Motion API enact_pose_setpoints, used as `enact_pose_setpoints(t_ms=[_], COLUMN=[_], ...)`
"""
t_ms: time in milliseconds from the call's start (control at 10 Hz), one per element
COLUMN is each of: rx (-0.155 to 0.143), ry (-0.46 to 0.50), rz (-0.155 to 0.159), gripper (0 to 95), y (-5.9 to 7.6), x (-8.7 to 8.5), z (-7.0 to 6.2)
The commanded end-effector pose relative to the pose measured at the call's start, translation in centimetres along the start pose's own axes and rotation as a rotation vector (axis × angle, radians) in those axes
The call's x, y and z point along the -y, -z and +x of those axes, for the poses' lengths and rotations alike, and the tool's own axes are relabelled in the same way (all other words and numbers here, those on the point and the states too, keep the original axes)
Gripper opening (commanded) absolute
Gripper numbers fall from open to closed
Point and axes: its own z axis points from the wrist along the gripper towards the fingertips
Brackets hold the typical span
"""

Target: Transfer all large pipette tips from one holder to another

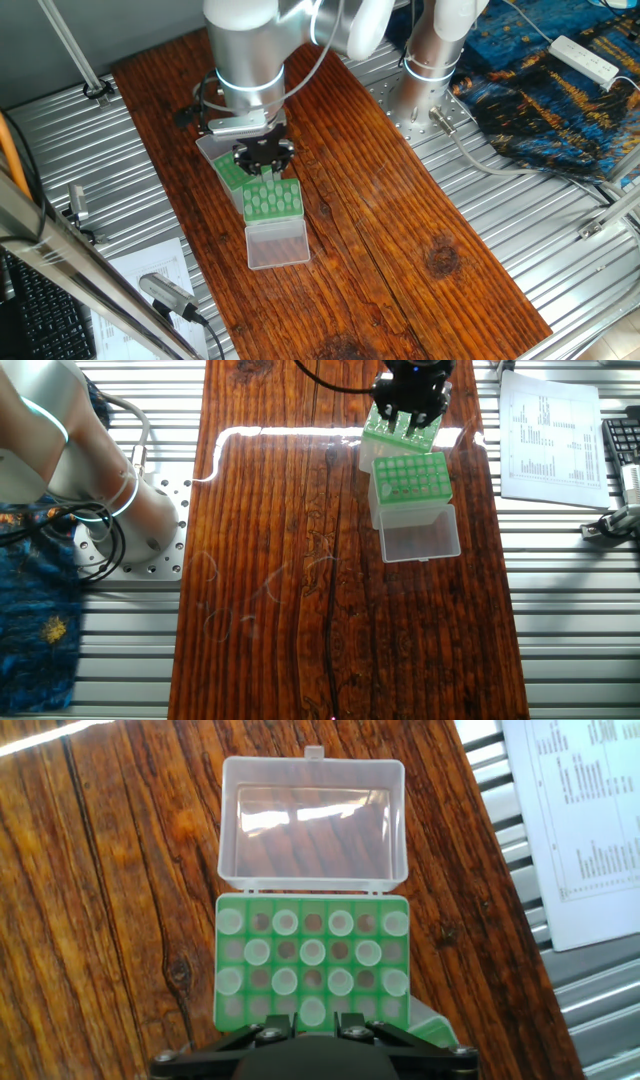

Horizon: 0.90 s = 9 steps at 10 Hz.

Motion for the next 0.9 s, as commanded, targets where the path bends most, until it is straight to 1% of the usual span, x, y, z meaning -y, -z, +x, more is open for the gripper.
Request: enact_pose_setpoints(t_ms=[100,500,900], rx=[-0.001,-0.005,-0.001], ry=[0.007,0.002,-0.01], rz=[-0.001,0.001,-0.001], gripper=[19.0,19.0,19.0], y=[0.06,-0.3,-0.93], x=[-0.09,-0.28,-0.15], z=[-0.01,-0.43,-0.42])
